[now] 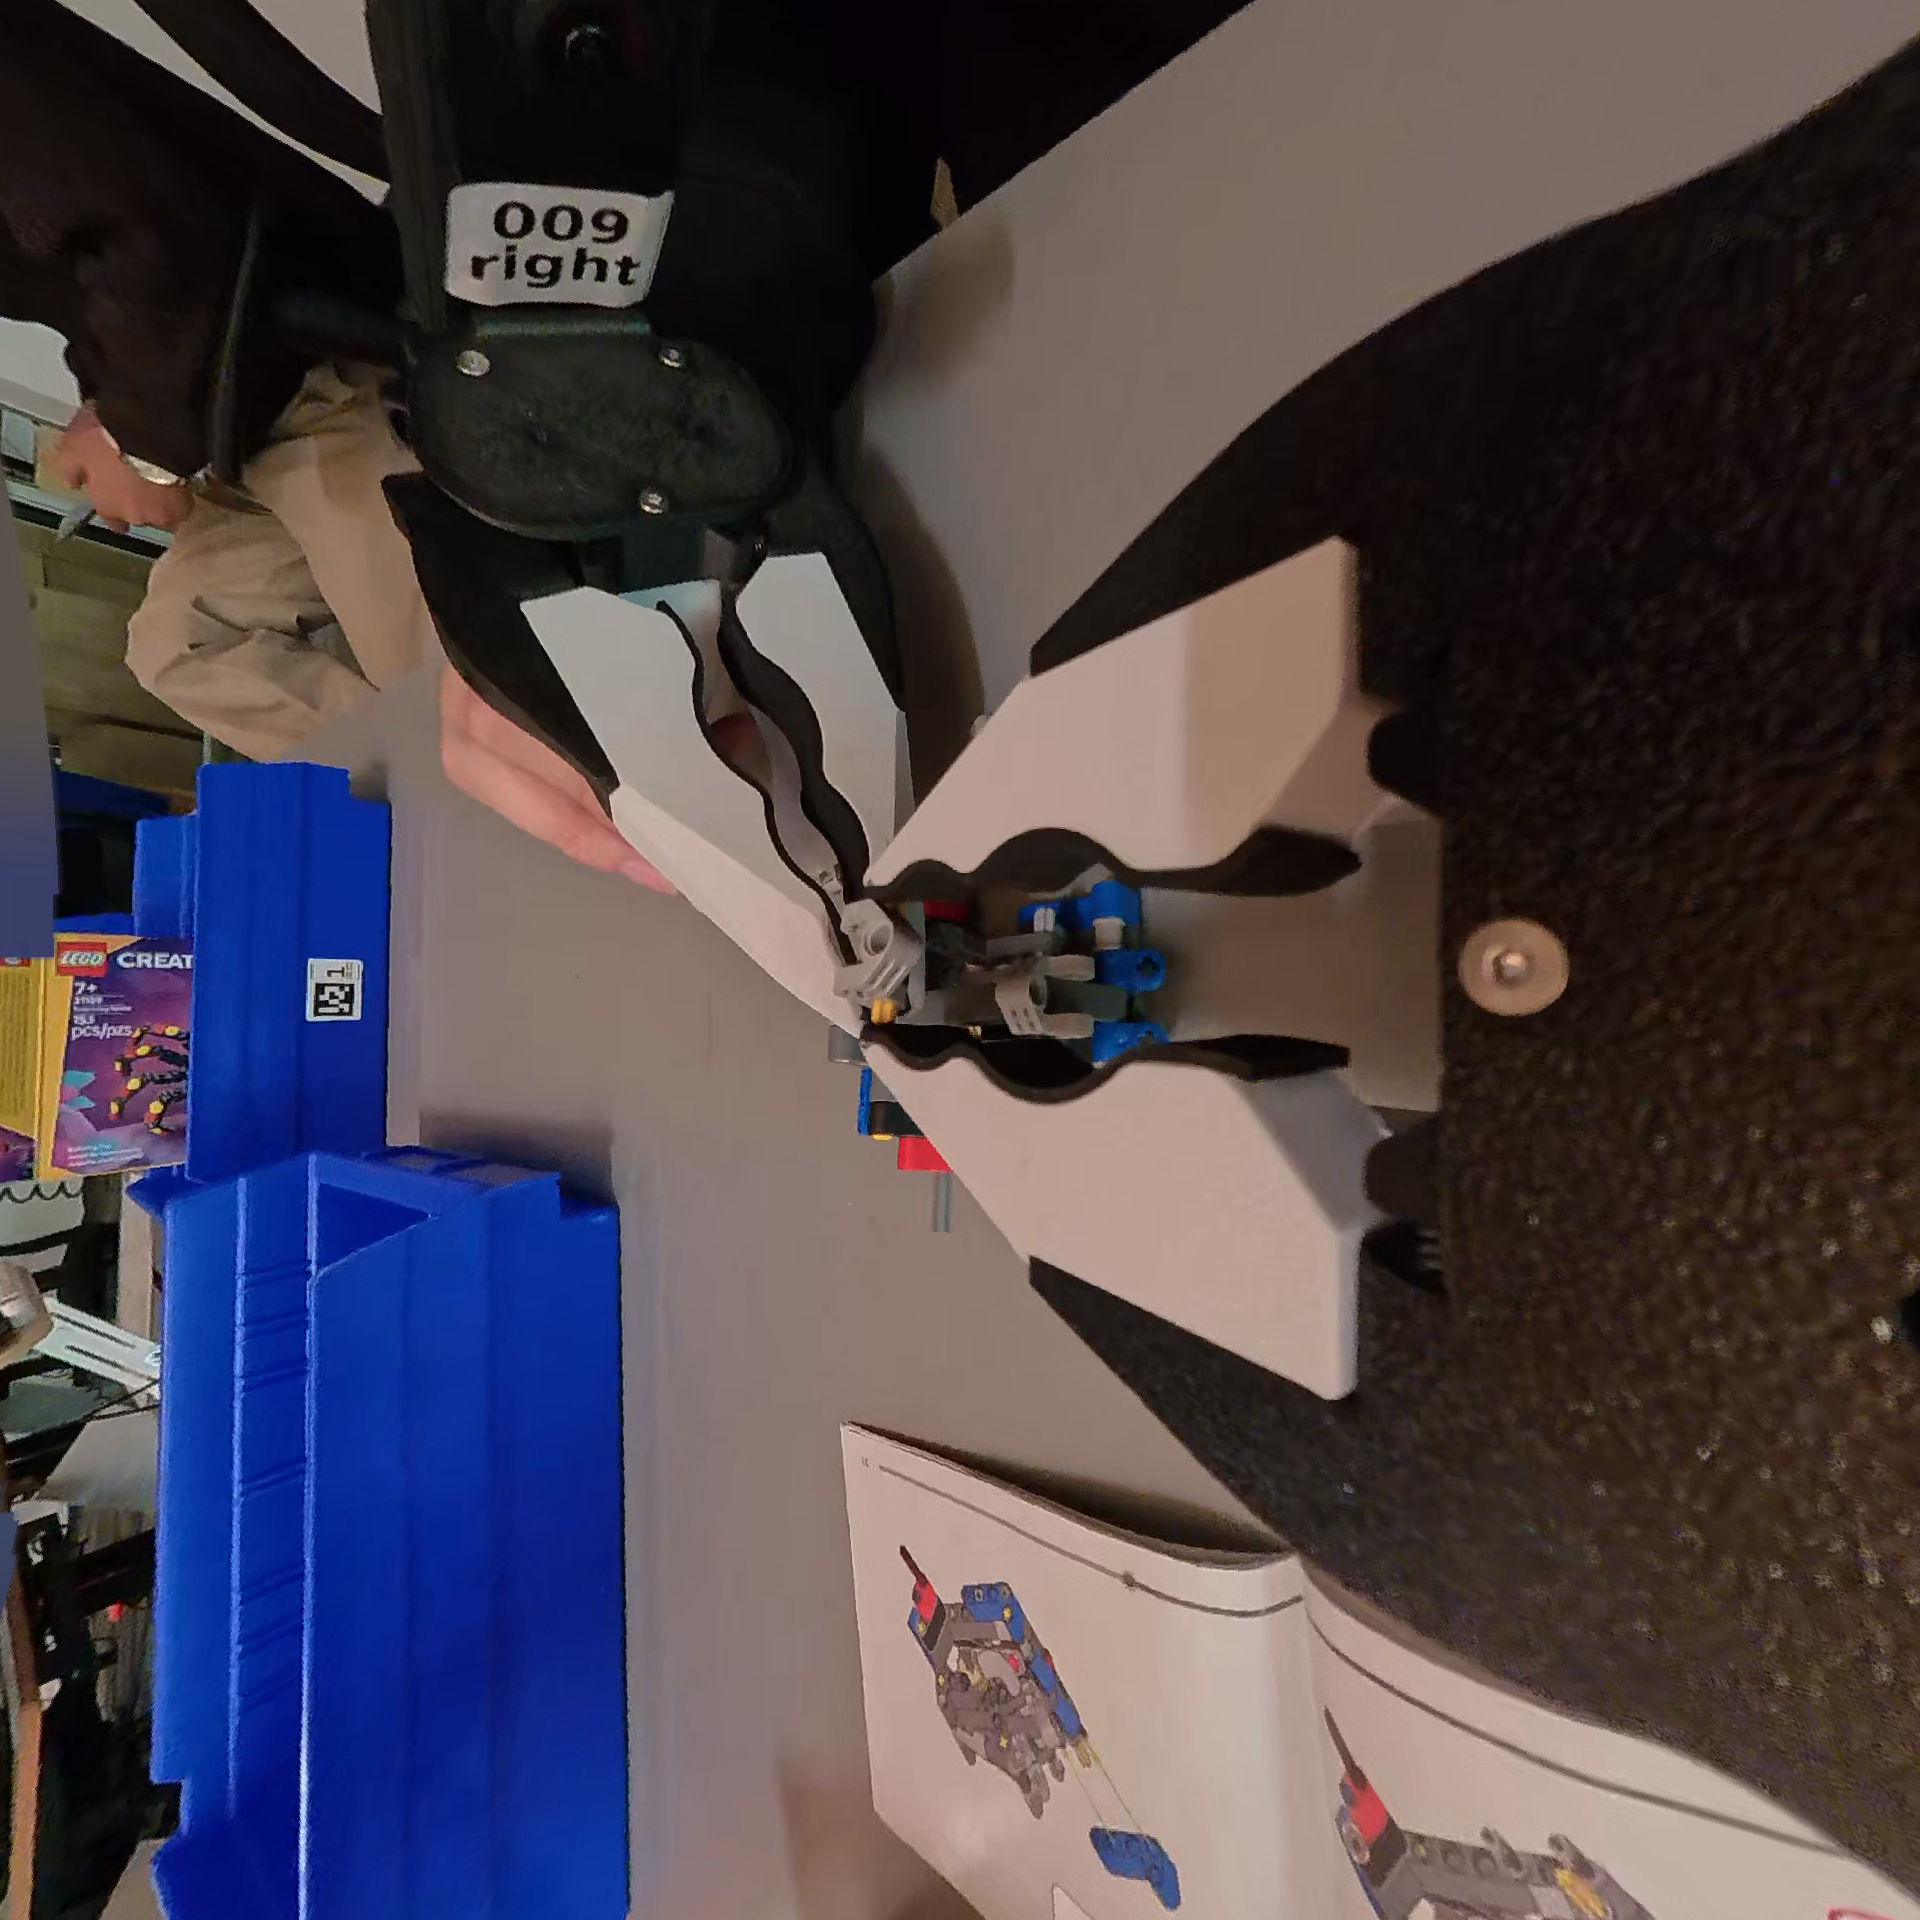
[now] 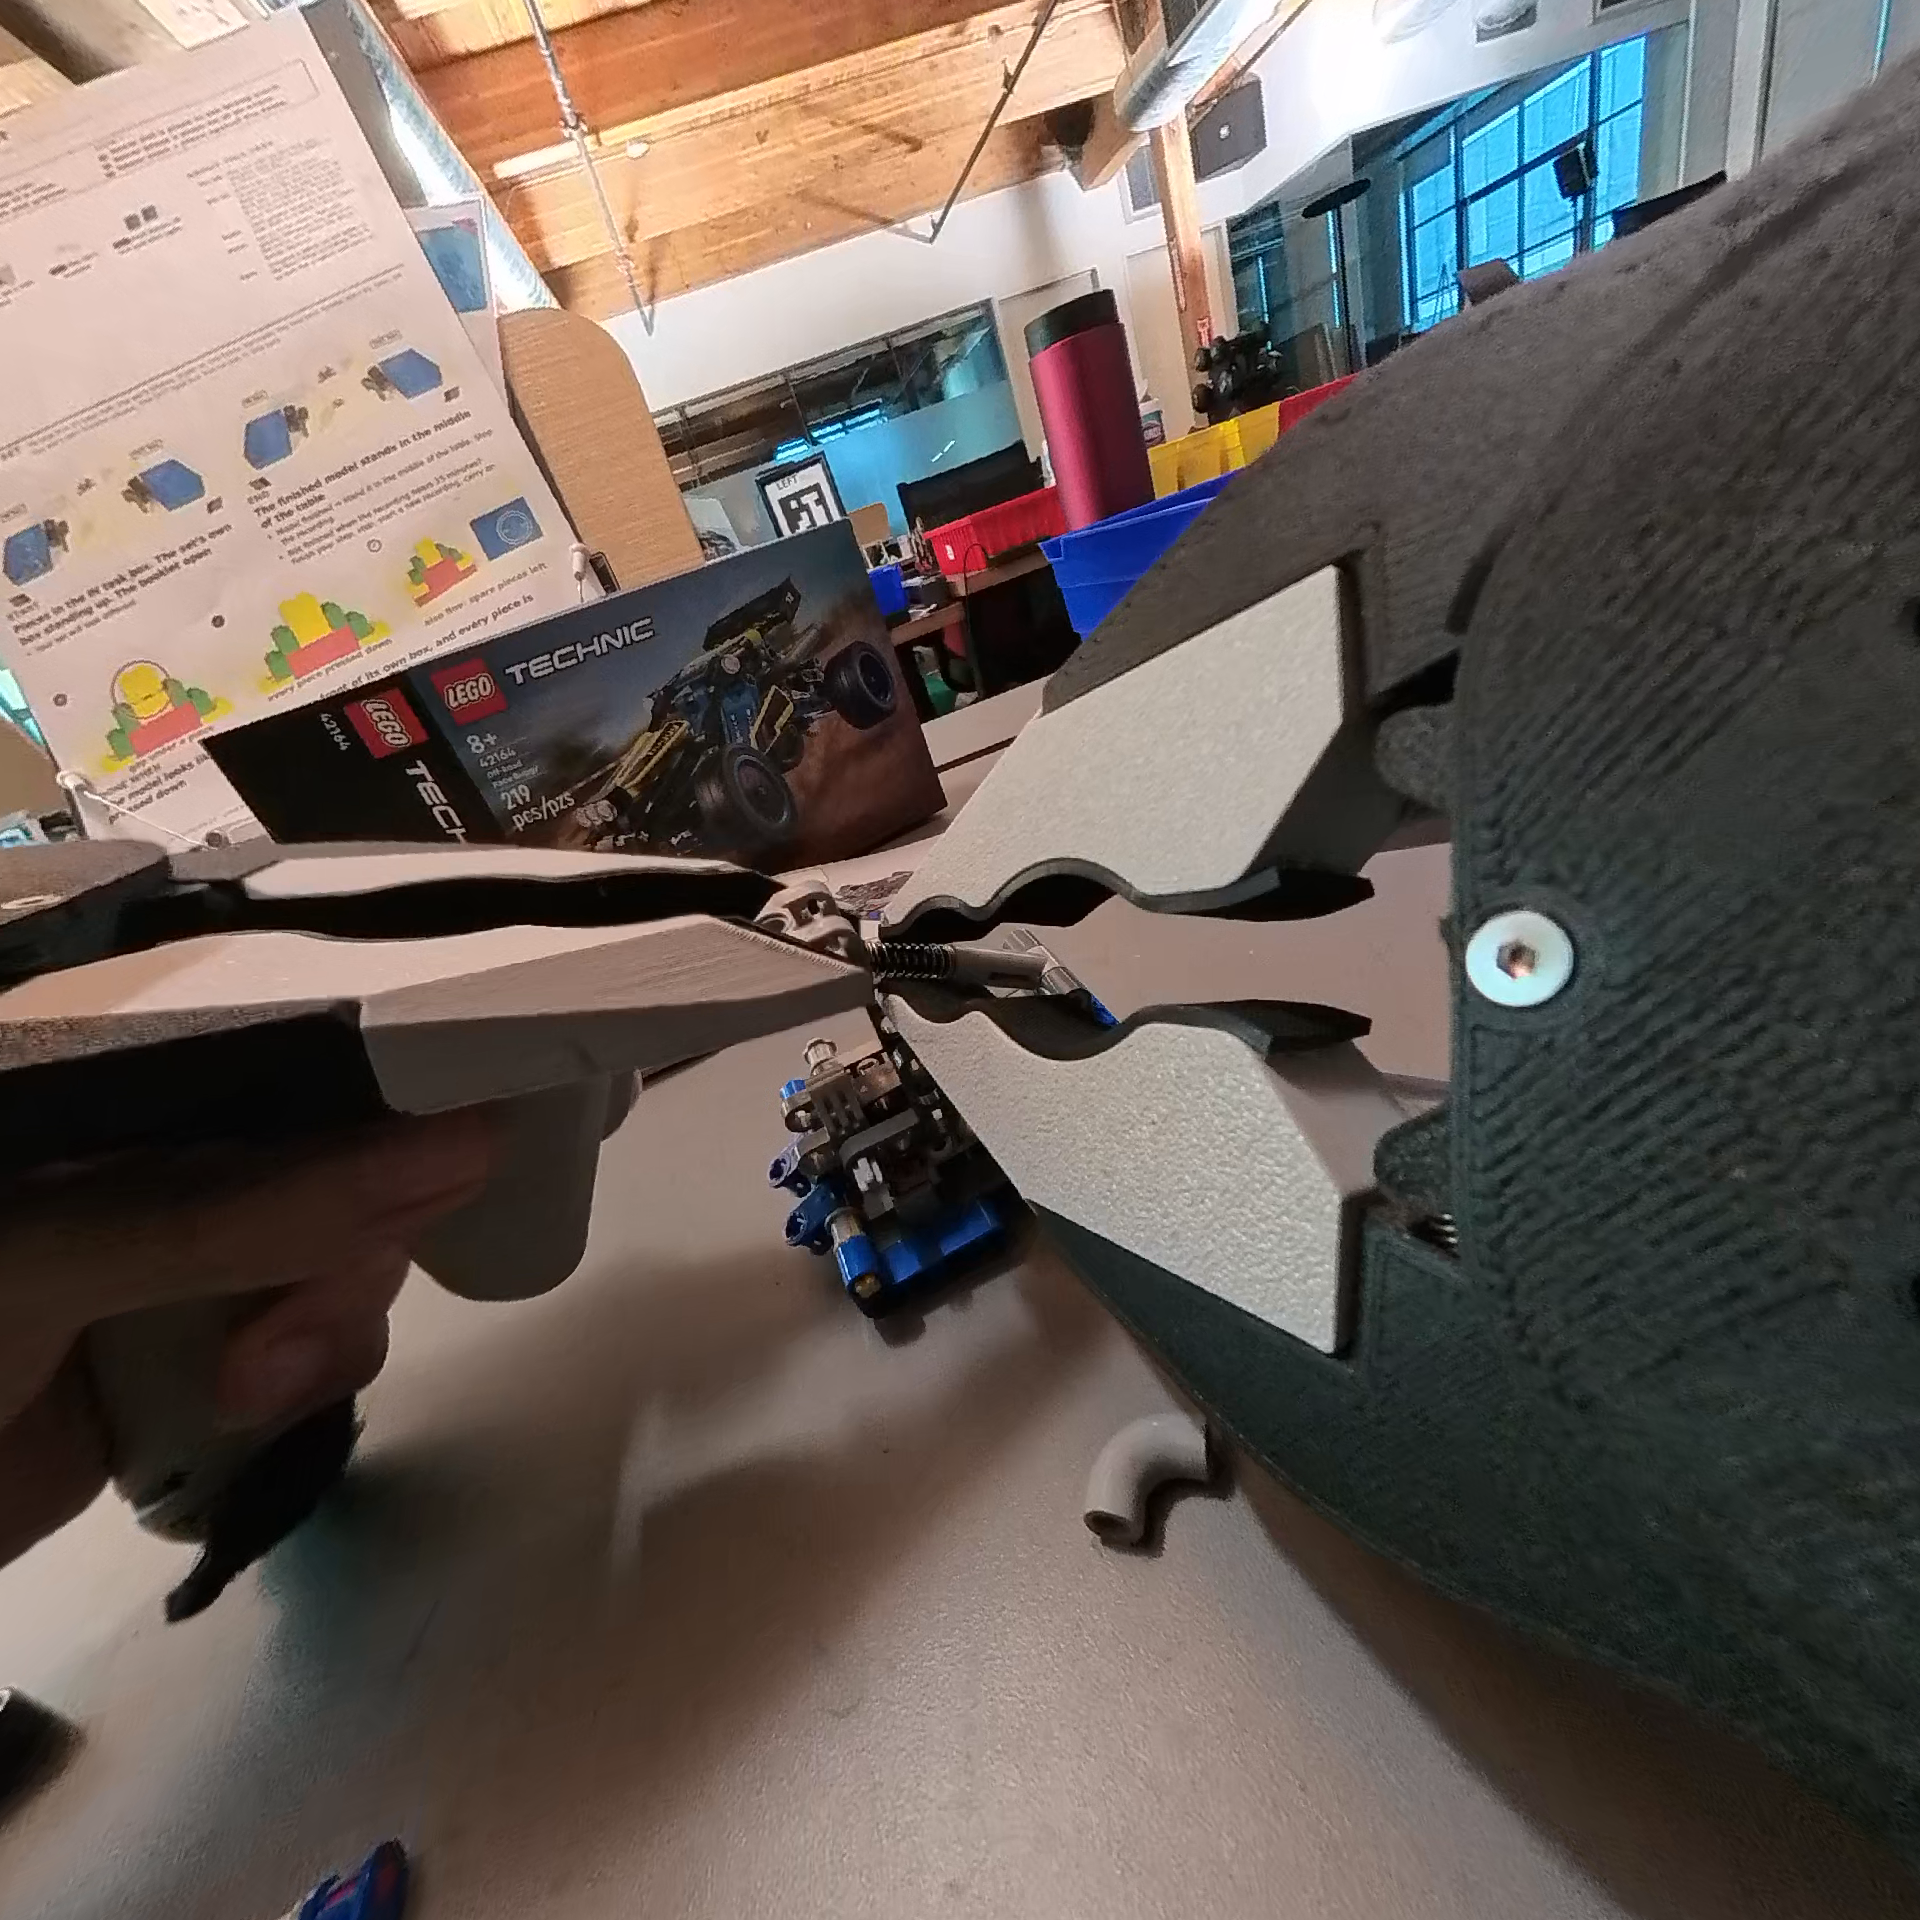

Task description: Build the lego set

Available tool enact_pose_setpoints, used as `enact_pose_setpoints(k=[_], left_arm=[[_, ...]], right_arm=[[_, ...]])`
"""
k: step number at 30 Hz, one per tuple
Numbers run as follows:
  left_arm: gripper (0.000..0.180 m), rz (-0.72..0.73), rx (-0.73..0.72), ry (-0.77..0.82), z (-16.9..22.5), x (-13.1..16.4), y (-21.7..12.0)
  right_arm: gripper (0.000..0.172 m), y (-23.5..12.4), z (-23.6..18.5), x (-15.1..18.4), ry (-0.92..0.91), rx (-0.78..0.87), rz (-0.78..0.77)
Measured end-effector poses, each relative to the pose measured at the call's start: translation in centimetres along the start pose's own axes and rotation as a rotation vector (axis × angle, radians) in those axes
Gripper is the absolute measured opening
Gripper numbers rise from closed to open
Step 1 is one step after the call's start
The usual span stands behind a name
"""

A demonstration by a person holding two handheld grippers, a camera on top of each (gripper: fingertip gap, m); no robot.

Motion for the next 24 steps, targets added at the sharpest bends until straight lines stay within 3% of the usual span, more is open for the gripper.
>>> enact_pose_setpoints(k=[6, 19, 24], left_arm=[[0.019, -0.023, -0.059, -0.014, 0.28, -0.05, -0.17], [0.019, -0.005, -0.033, -0.064, -0.10, 0.20, -0.27], [0.018, 0.020, -0.067, 0.043, 0.15, 0.08, -0.37]], right_arm=[[0.004, 0.04, 0.00, -0.02, -0.002, 0.000, -0.004], [0.004, 0.17, 0.00, -0.12, -0.004, -0.005, -0.003], [0.004, 0.20, -0.02, -0.19, -0.013, -0.005, -0.008]])
Point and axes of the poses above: each gripper's, where its closed fingertips meet, y out along the fingers, x out of its underside, z = x × y across the jaws, the point moved 9 cm from there along -y, back along the fingers, and after that the axes turned 13 degrees about -x, right-handed, at the moved point
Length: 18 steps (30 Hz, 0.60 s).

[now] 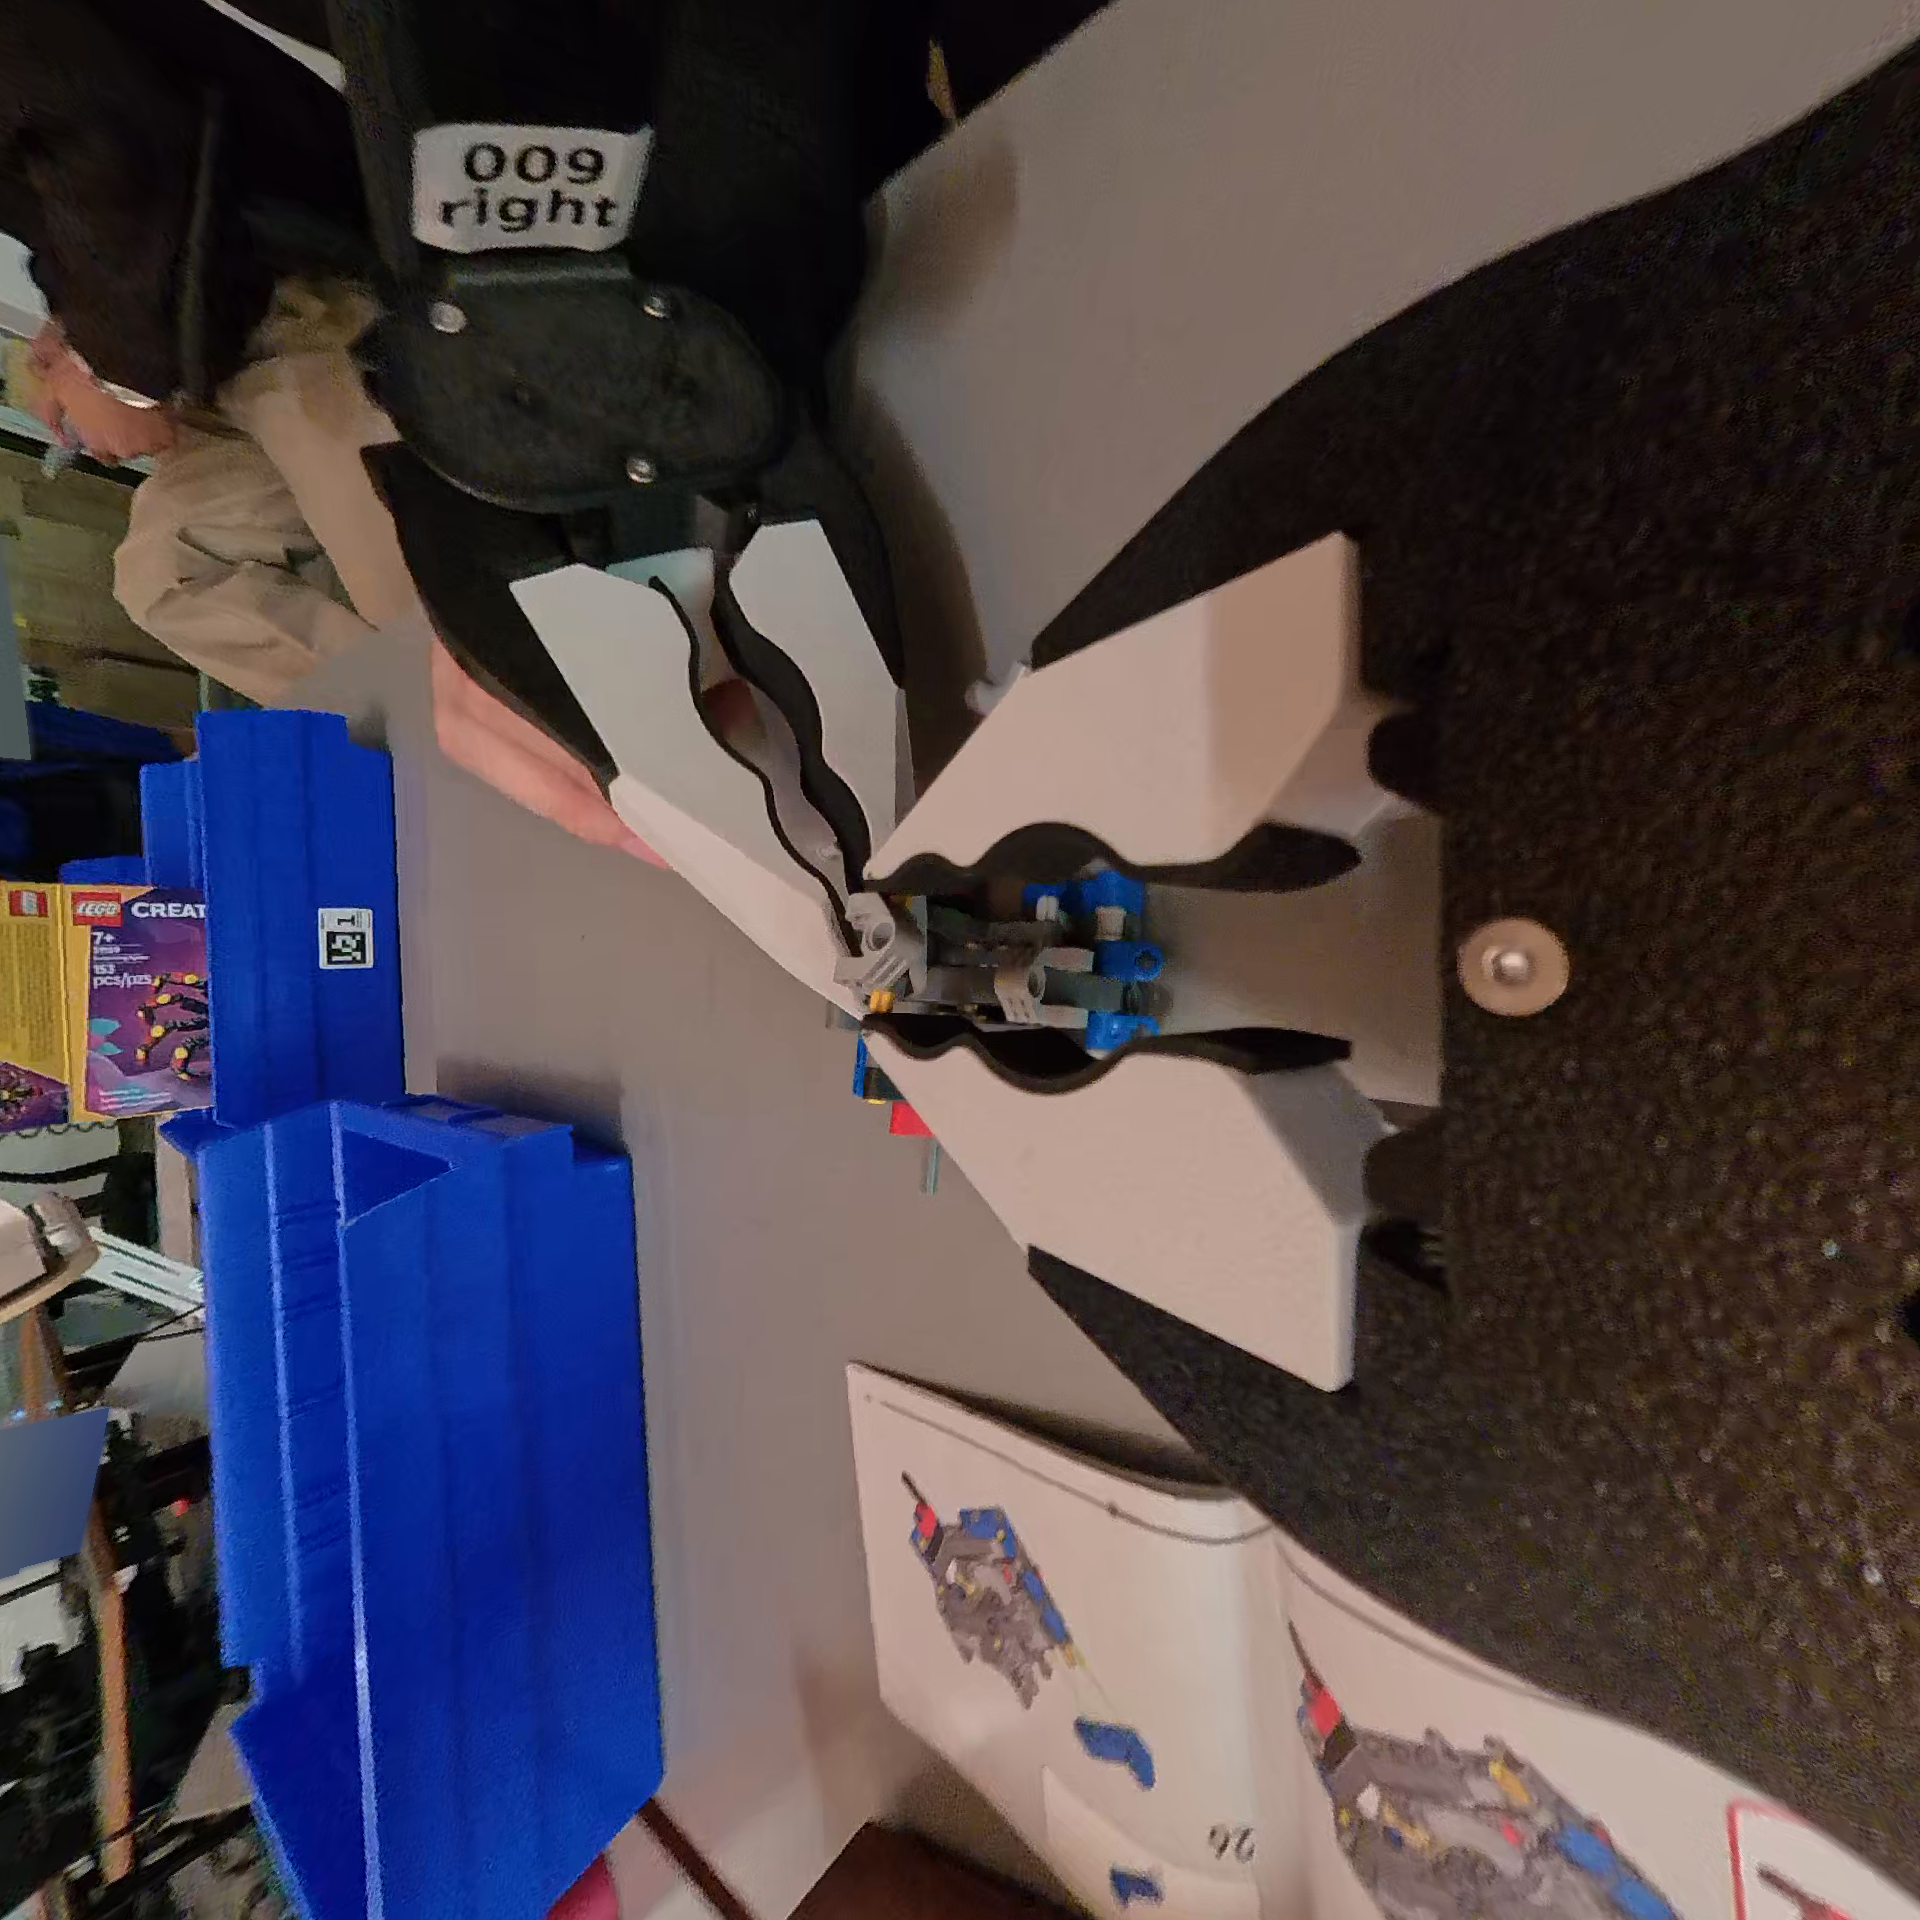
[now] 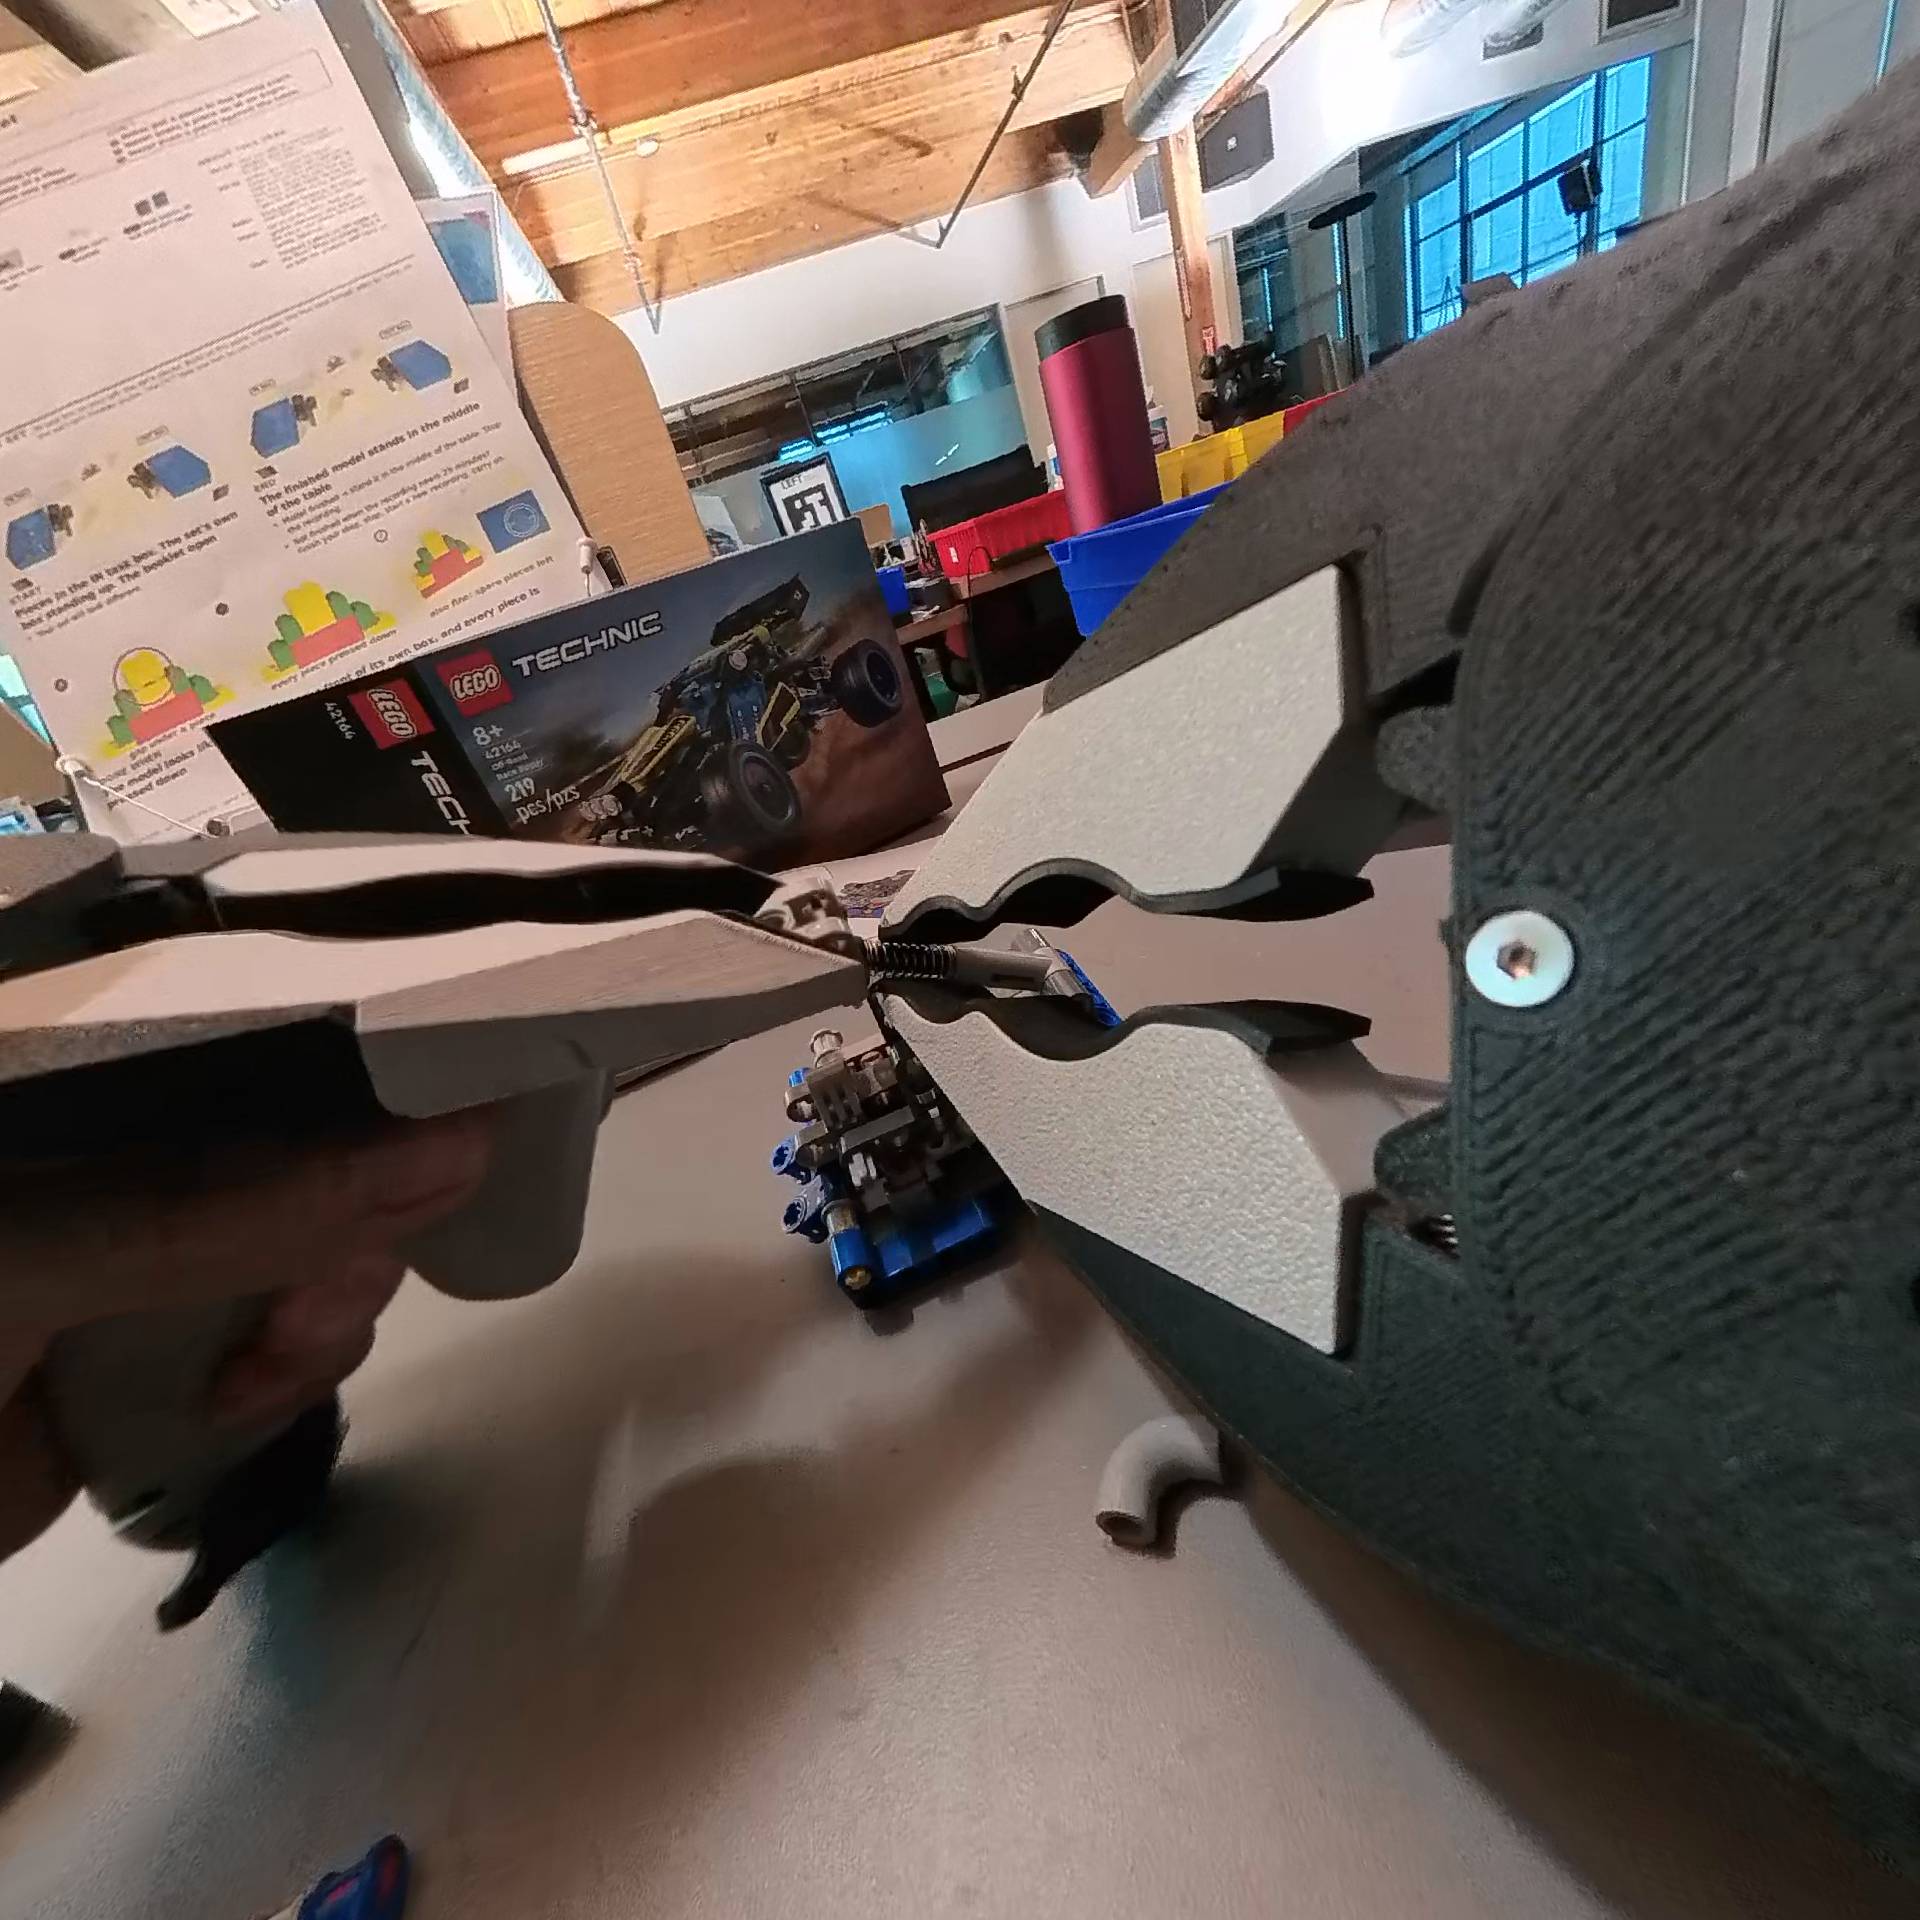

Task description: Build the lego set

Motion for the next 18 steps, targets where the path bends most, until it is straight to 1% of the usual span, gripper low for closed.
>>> enact_pose_setpoints(k=[2, 5, 11, 18], left_arm=[[0.018, 0.013, -0.025, 0.066, 0.14, -0.05, -0.06], [0.017, 0.017, -0.051, 0.107, 0.30, -0.05, -0.13], [0.017, 0.012, -0.046, 0.110, 0.25, 0.07, -0.03], [0.017, 0.007, -0.016, 0.044, -0.04, 0.22, 0.06]], right_arm=[[0.004, 0.02, 0.00, -0.02, -0.003, 0.002, -0.003], [0.004, 0.02, -0.01, -0.03, -0.001, 0.000, -0.002], [0.003, 0.01, 0.02, -0.03, 0.014, -0.010, 0.000], [0.003, 0.03, 0.05, -0.04, 0.022, -0.014, 0.000]])
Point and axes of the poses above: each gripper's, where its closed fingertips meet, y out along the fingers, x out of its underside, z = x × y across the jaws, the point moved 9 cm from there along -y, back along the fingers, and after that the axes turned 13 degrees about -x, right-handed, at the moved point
